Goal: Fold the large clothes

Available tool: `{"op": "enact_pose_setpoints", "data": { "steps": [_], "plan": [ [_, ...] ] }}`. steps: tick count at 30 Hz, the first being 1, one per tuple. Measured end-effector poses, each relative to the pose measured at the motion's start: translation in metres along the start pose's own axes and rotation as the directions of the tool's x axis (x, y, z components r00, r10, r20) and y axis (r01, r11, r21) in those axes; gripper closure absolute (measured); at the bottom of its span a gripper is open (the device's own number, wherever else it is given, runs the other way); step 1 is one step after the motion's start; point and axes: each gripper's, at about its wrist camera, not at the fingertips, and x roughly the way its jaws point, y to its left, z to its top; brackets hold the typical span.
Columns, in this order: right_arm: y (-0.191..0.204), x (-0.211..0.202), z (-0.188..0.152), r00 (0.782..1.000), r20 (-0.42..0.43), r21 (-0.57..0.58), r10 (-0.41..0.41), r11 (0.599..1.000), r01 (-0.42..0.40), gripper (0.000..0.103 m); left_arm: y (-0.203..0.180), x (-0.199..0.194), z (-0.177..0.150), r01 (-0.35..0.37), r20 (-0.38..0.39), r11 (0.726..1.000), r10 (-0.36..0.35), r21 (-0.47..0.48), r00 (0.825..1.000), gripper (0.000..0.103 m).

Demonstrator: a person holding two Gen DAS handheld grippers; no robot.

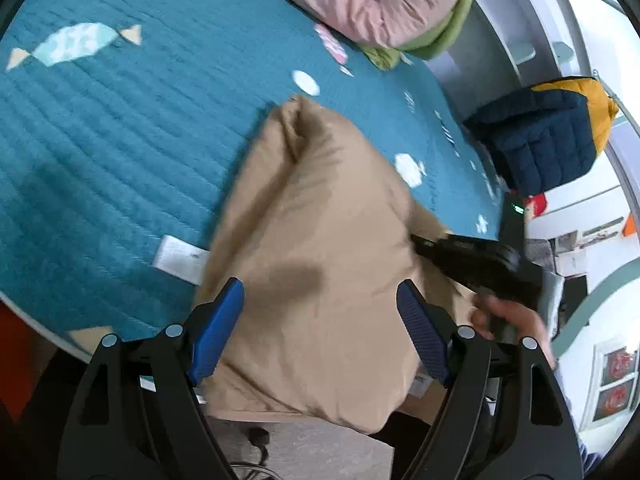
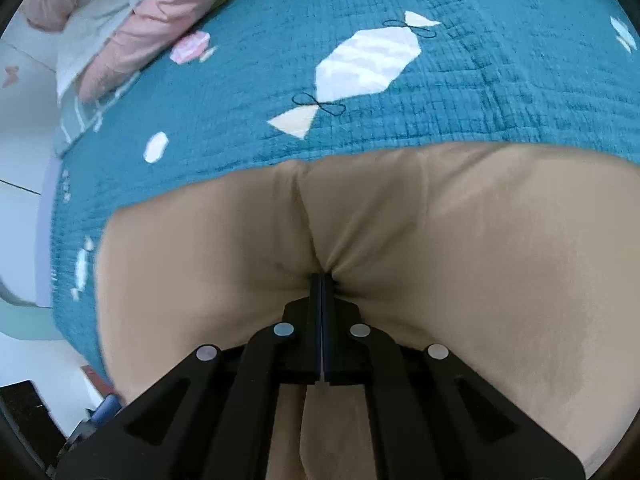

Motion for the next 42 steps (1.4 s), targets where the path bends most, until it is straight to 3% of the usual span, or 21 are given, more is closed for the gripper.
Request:
{"op": "enact_pose_setpoints", "data": {
  "steps": [5, 9, 16, 21, 24, 28, 32, 35, 37, 40, 42],
  "plan": [
    [0.011, -0.038, -0.04, 0.999, -0.037, -0.019, 0.011, 1.0, -0.012, 0.103, 0.016, 0.004, -0.005, -0.057, -0.033, 0.998, 0.056, -0.034, 0.998, 0.023],
    [0.005, -0.034, -0.076, 0.997, -0.082, -0.013, 0.002, 1.0, -0.003, 0.103, 0.02, 0.01, -0.013, -0.057, -0.069, 0.997, 0.053, -0.054, 0.996, 0.022],
    [0.004, -0.018, -0.088, 0.999, 0.006, -0.024, -0.043, 0.999, 0.043, 0.103, 0.02, 0.022, -0.02, -0.098, -0.116, 0.994, 0.092, -0.047, 0.989, 0.021],
    [0.001, -0.05, -0.119, 0.998, -0.018, 0.023, 0.054, 0.998, -0.054, 0.1, 0.028, 0.014, -0.026, -0.141, -0.113, 0.988, 0.133, -0.07, 0.985, 0.021],
    [-0.018, -0.031, -0.141, 0.994, -0.08, 0.065, 0.07, 0.996, -0.065, 0.103, 0.036, 0.021, -0.036, -0.158, -0.153, 0.982, 0.142, -0.103, 0.978, 0.021],
    [-0.039, -0.017, -0.139, 0.983, -0.058, 0.145, 0.173, 0.976, -0.163, 0.103, 0.033, 0.025, -0.04, -0.178, -0.16, 0.981, 0.164, -0.074, 0.973, 0.02],
    [-0.035, -0.019, -0.138, 0.986, -0.053, 0.103, 0.161, 0.983, -0.155, 0.103, 0.035, 0.026, -0.041, -0.183, -0.156, 0.978, 0.166, -0.097, 0.974, 0.021],
    [-0.035, -0.018, -0.139, 0.983, -0.034, 0.09, 0.183, 0.98, -0.179, 0.103, 0.019, 0.027, -0.042, -0.198, -0.127, 0.978, 0.189, -0.069, 0.974, 0.036],
    [-0.039, -0.021, -0.143, 0.976, -0.012, 0.082, 0.217, 0.973, -0.215, 0.103, 0.011, 0.027, -0.042, -0.188, -0.122, 0.981, 0.181, -0.044, 0.976, 0.054],
    [-0.043, -0.027, -0.151, 0.966, 0.022, 0.079, 0.257, 0.963, -0.258, 0.1, 0.002, 0.022, -0.041, -0.168, -0.099, 0.985, 0.163, -0.037, 0.982, 0.073],
    [-0.04, -0.036, -0.157, 0.968, 0.049, 0.056, 0.247, 0.967, -0.249, 0.096, -0.007, 0.015, -0.041, -0.143, -0.076, 0.99, 0.141, -0.015, 0.987, 0.075]
  ]
}}
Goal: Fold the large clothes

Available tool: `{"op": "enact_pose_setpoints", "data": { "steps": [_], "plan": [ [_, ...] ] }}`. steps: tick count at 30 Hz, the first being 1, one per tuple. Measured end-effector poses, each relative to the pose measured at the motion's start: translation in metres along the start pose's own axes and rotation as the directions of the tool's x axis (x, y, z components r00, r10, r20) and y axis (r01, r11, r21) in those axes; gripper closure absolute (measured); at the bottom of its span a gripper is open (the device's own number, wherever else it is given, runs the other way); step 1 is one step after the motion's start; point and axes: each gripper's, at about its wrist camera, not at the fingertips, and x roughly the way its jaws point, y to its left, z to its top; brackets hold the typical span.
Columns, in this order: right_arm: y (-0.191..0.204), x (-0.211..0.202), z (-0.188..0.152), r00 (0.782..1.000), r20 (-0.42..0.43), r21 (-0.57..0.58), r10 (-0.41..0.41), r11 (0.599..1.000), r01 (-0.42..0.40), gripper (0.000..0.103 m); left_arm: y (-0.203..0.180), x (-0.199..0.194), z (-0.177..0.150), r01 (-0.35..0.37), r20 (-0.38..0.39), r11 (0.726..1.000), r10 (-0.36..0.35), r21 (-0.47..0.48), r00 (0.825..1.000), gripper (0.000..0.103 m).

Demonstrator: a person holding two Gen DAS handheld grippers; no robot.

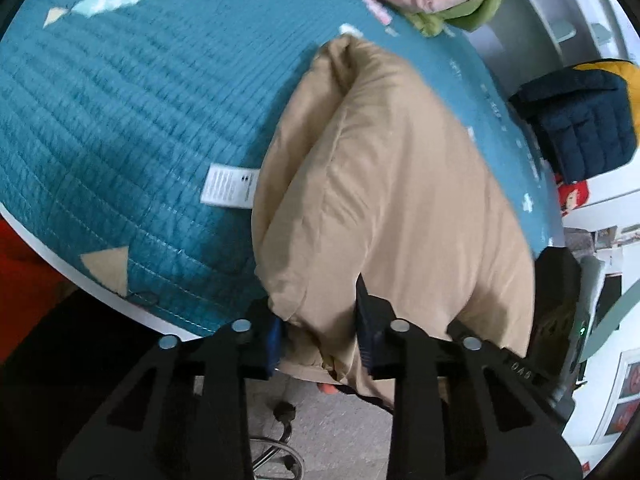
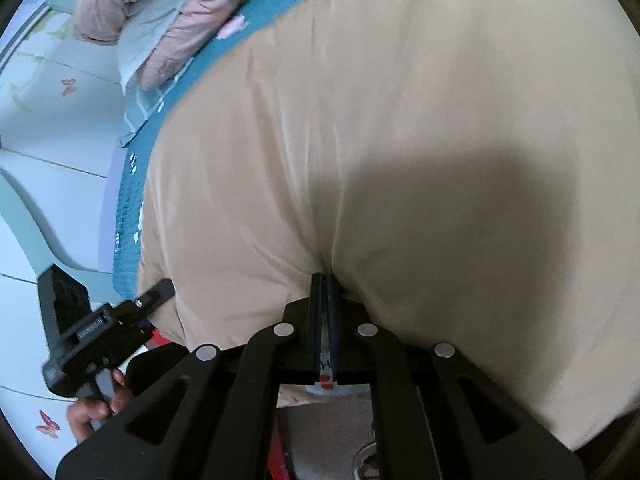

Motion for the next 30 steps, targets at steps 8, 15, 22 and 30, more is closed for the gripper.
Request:
{"op": "enact_pose_setpoints", "data": {
  "steps": [8, 15, 22, 30],
  "plan": [
    [0.054, -0.033, -0.032, 0.992, 0.124, -0.218, 0.005, 0.976, 0.023, 0.058, -0.034, -0.034, 0.005, 0.11, 0.035, 0.991, -0.113, 0.07, 0.993, 0.075],
    [0.121, -0.04, -0.066, 0.967, 0.25, -0.544, 0.058, 0.834, 0.09, 0.041, -0.054, -0.044, 0.015, 0.149, 0.027, 0.985, -0.152, 0.089, 0.988, 0.075],
    [0.147, -0.004, -0.077, 0.953, 0.298, -0.658, 0.052, 0.735, 0.165, 0.04, -0.056, -0.044, 0.02, 0.169, 0.001, 0.982, -0.17, 0.083, 0.985, 0.075],
    [0.151, 0.019, -0.069, 0.925, 0.378, -0.633, 0.022, 0.735, 0.241, 0.058, -0.06, -0.042, 0.026, 0.187, -0.014, 0.978, -0.186, 0.091, 0.982, 0.075]
  ]
}}
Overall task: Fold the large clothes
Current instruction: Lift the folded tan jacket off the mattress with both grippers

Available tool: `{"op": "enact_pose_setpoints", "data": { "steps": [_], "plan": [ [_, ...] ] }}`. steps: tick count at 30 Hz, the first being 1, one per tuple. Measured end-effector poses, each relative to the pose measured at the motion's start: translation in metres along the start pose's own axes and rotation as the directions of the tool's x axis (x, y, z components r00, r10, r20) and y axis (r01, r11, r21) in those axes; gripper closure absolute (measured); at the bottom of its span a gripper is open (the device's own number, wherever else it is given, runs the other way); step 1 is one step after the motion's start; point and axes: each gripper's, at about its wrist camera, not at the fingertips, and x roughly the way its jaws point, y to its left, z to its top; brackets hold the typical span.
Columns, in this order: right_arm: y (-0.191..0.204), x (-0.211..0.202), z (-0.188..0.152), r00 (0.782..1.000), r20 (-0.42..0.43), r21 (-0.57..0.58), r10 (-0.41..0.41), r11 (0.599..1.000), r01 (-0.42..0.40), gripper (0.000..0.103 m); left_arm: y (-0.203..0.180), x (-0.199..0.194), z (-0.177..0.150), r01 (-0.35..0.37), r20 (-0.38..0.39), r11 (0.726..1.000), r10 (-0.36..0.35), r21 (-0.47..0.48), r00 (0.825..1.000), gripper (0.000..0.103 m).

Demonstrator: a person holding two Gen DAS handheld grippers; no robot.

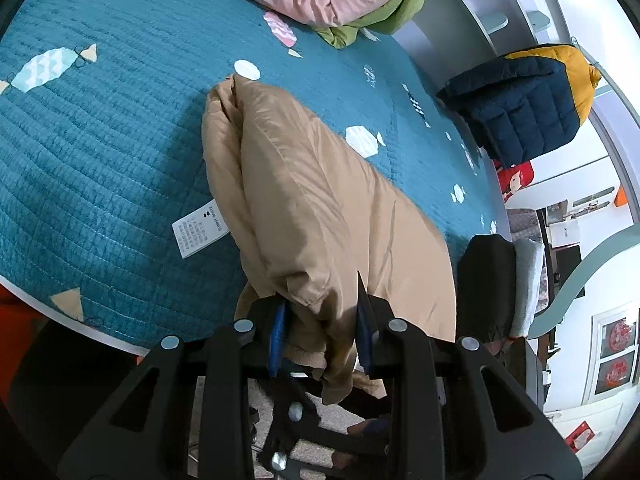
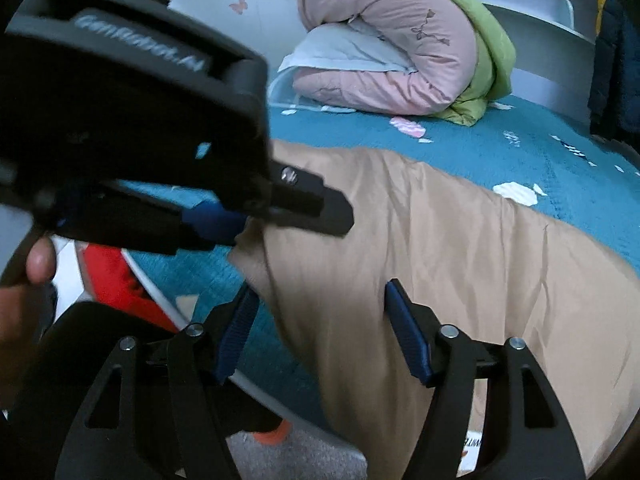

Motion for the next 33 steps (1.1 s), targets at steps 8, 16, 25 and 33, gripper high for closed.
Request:
{"op": "enact_pose_setpoints", "data": {
  "steps": [8, 16, 25, 33],
  "plan": [
    [-0.037, -0.019, 0.016, 0.999, 0.022, 0.183, 0.04, 0.982, -0.043, 0.09, -0.025, -0.004, 0.002, 0.055, 0.016, 0.998, -0.056, 0.042, 0.998, 0.051],
    [-0.124, -0.083, 0.015, 0.988, 0.144, 0.496, 0.051, 0.86, -0.117, 0.09, -0.088, -0.045, -0.004, 0.097, 0.203, 0.976, -0.137, 0.196, 0.97, 0.025],
    [-0.215, -0.15, -0.04, 0.977, 0.198, 0.753, -0.078, 0.651, -0.1, 0.088, -0.118, 0.04, -0.022, -0.166, 0.11, 0.947, 0.14, 0.277, 0.984, 0.024],
    [-0.257, -0.167, -0.108, 0.985, 0.131, 0.893, -0.116, 0.445, -0.066, 0.078, -0.149, 0.131, -0.068, -0.095, -0.078, 0.921, 0.134, 0.378, 0.988, 0.024]
  ]
}}
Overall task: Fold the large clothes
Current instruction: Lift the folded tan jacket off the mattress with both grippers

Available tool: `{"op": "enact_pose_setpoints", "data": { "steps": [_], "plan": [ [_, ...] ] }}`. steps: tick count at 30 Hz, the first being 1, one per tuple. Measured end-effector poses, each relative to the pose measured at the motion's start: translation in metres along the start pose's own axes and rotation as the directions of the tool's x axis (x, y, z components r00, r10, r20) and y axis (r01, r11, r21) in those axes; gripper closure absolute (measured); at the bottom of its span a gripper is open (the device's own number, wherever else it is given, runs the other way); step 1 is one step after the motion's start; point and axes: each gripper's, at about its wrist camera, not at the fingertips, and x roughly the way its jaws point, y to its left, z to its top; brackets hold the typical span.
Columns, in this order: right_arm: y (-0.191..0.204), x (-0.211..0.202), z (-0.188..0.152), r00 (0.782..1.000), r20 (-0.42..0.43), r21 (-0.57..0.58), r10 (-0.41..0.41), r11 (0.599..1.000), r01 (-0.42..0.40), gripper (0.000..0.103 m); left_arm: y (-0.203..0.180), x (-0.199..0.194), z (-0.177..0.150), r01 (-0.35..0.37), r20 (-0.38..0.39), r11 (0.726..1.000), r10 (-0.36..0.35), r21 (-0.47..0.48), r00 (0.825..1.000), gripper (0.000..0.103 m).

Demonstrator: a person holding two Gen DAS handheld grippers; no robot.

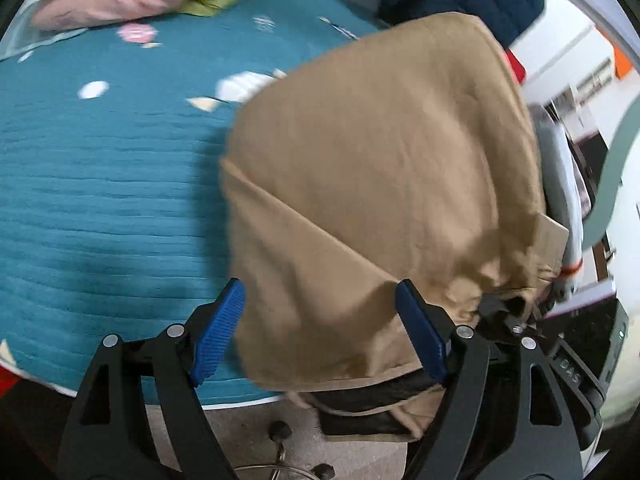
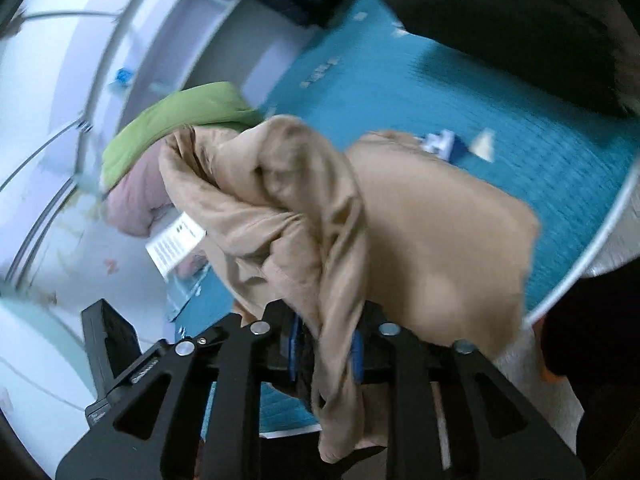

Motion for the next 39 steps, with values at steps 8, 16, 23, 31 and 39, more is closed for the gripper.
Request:
{"op": "enact_pose_setpoints", "data": {
  "steps": [8, 16, 23, 31, 39],
  "plan": [
    [-0.014, -0.045, 0.011, 0.989, 0.05, -0.061, -0.136, 0.988, 0.139, 0.066, -0.039, 0.035, 0.001, -0.001, -0.065, 0.996, 0.007, 0.084, 0.998, 0.024],
    [0.029, -0.051, 0.039, 0.99, 0.101, -0.288, -0.101, 0.949, 0.127, 0.066, -0.061, 0.041, -0.003, 0.027, -0.061, 0.989, -0.018, 0.143, 0.998, 0.024],
    [0.012, 0.03, 0.045, 0.971, -0.154, -0.29, -0.184, 0.948, 0.134, 0.098, -0.06, 0.041, -0.004, 0.054, -0.063, 0.984, -0.044, 0.168, 0.997, 0.024],
    [-0.025, 0.051, 0.057, 0.935, -0.155, -0.282, -0.32, 0.921, 0.269, 0.103, -0.01, 0.018, -0.001, 0.037, -0.001, 0.999, -0.037, 0.019, 0.999, 0.022],
    [-0.009, 0.013, 0.042, 0.925, -0.093, -0.352, -0.367, 0.882, 0.315, 0.093, 0.018, 0.045, -0.007, -0.023, -0.08, 0.999, 0.019, -0.041, 0.997, 0.022]
  ]
}}
